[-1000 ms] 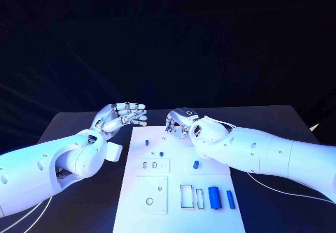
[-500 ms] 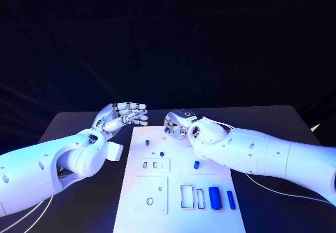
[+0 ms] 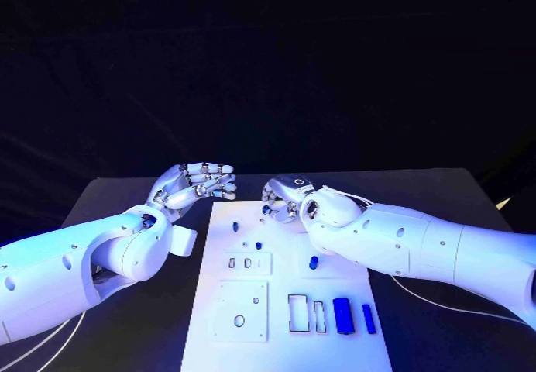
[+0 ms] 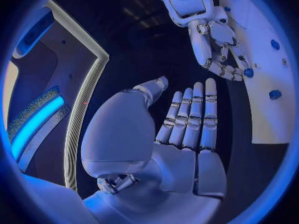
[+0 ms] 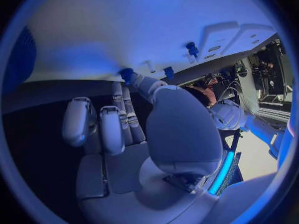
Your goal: Assemble the parts on the task board
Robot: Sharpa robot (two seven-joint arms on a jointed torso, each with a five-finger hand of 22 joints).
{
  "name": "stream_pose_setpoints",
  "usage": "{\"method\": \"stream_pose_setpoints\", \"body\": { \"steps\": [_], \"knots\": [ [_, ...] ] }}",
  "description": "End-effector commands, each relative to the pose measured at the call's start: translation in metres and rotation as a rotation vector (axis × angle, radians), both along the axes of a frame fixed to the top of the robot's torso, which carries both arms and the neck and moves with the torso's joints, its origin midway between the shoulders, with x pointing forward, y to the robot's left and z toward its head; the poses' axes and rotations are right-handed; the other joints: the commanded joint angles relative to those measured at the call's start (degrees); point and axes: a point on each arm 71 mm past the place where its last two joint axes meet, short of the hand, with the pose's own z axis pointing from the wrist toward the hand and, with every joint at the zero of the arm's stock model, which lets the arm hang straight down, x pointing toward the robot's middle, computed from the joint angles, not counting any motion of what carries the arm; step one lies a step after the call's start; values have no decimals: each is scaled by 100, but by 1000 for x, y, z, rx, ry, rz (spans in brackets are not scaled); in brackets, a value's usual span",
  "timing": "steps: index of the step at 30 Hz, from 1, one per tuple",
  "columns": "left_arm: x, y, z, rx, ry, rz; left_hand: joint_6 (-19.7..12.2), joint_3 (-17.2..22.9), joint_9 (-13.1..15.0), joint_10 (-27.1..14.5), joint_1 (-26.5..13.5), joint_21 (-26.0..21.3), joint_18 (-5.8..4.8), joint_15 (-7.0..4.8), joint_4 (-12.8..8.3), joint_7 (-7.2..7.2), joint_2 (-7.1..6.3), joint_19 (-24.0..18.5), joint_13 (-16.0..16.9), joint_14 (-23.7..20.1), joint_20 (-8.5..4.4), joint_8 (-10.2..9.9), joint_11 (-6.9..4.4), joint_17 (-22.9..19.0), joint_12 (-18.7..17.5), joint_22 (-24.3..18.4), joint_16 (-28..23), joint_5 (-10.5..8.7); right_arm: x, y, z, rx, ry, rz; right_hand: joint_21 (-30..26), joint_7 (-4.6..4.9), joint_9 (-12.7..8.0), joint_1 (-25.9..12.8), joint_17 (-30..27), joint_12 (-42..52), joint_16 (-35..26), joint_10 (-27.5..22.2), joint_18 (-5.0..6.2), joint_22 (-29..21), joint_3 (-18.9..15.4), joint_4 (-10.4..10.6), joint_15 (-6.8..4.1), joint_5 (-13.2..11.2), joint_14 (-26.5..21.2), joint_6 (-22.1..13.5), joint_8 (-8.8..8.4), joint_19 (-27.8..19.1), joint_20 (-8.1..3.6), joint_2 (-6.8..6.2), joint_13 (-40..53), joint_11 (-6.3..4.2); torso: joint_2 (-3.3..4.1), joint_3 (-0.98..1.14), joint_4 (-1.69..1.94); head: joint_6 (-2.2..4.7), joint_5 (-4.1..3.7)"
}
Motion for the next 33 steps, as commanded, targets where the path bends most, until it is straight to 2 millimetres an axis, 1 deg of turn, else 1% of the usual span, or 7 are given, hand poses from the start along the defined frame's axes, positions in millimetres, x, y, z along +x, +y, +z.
{"method": "stream_pose_setpoints", "body": {
  "steps": [1,16,23,24,27,29,33],
  "knots": [
    [0,-2,2,-10,-4,-12,-35,-30,9,-26,-31,27,45,0,-17,177,16,-54,6,-41,-6,-32,8,5,0,5,-32,-29,-1,2,0,3,-1,15,-249,-12,-30,47,-214,-42,-138,-262,147,-296,-243,18,38,-24,125,-236,-143,-197,29,-70,-54,23,1,4,2,1,3],
    [1,2,1,-10,-5,-5,-35,-30,9,-26,-31,27,45,0,-17,177,16,-54,6,-41,-6,-32,8,5,0,5,-32,-29,-16,-43,15,92,3,-29,-250,20,75,316,-343,430,-186,-88,123,-176,-588,144,17,104,119,18,-78,-57,14,126,-38,1,-5,-6,-28,18,-35],
    [2,5,1,-11,-1,4,-34,-30,11,-25,-19,41,46,-1,-19,176,24,-66,7,-42,-5,-31,7,17,2,13,-37,-29,-26,-83,33,176,88,-79,-122,3,90,151,-252,818,-103,431,81,40,-542,273,-47,116,156,48,-86,74,-41,-119,94,-80,-31,-7,-68,55,-102],
    [2,5,1,-11,-1,4,-34,-30,11,-25,-19,41,46,-1,-19,176,24,-66,7,-42,-5,-31,7,17,2,13,-37,-29,-27,-89,35,185,107,-86,-141,41,98,47,-241,901,-87,428,80,34,-752,350,-30,542,157,-46,-105,60,-36,-235,158,-60,-34,-9,-69,54,-108],
    [2,6,1,-11,1,5,-34,-30,11,-25,-19,41,46,-1,-19,176,24,-66,7,-42,-5,-31,7,17,2,13,-37,-29,-28,-104,40,188,148,-102,-158,31,309,222,-330,1537,-123,336,82,80,-1643,478,-47,890,125,-312,180,50,-41,-120,618,-87,-37,-17,-75,50,-106],
    [2,6,1,-11,1,5,-34,-30,11,-25,-19,41,46,-1,-19,176,24,-66,7,-42,-5,-31,7,17,2,13,-37,-29,-27,-112,43,174,175,-115,-114,18,613,597,-262,2834,-53,-178,52,207,-2431,839,-95,944,144,-762,647,97,-40,97,1613,-87,-32,-24,-72,53,-125],
    [2,6,1,-11,2,5,-34,-30,11,-25,-19,41,46,-1,-19,176,24,-66,7,-42,-5,-31,7,17,2,13,-37,-29,-23,-125,42,133,226,-142,68,38,793,853,104,4160,205,-676,12,496,-2894,1120,-50,948,233,-1196,1080,256,-43,139,2589,-75,-30,-24,-57,55,-145]
  ]
}}
